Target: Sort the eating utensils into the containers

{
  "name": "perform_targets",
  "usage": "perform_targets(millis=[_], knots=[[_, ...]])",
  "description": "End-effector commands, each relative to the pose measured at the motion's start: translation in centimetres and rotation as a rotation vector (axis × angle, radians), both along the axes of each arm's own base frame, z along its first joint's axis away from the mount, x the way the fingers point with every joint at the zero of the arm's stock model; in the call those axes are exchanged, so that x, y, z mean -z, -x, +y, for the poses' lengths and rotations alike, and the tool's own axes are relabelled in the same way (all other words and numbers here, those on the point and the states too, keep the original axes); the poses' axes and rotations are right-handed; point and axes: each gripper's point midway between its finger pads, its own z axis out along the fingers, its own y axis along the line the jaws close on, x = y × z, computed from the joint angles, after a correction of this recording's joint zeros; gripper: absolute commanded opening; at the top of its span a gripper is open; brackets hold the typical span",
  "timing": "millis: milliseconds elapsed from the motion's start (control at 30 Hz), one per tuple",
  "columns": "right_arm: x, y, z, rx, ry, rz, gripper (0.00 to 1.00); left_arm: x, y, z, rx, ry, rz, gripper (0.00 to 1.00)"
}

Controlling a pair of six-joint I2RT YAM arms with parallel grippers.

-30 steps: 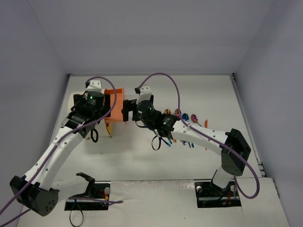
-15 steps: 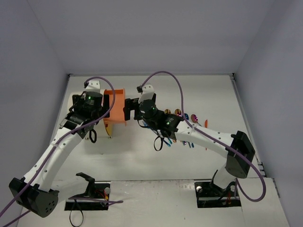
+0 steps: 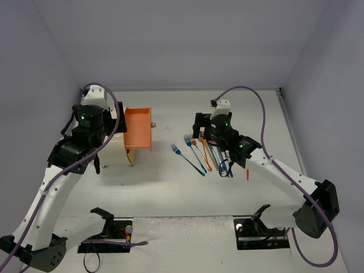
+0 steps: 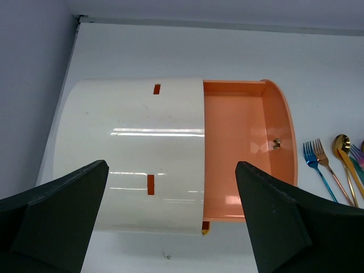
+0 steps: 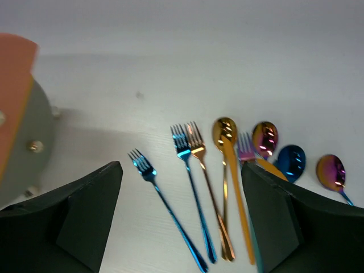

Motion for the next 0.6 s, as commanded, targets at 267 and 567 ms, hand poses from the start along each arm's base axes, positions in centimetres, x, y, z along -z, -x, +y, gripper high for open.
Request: perform_targets(millis=[267, 567], knots=[[10.4, -0.5, -12.4, 0.193, -0.029, 0.315, 0.70, -0.6, 3.4, 0.3, 0.095, 0.003, -0.036, 0.93], [16.3, -1.2, -14.8, 0.201, 0.053, 0.505, 0.61, 3.1, 6.9, 1.4, 0.106, -0.002, 0.022, 0.93]])
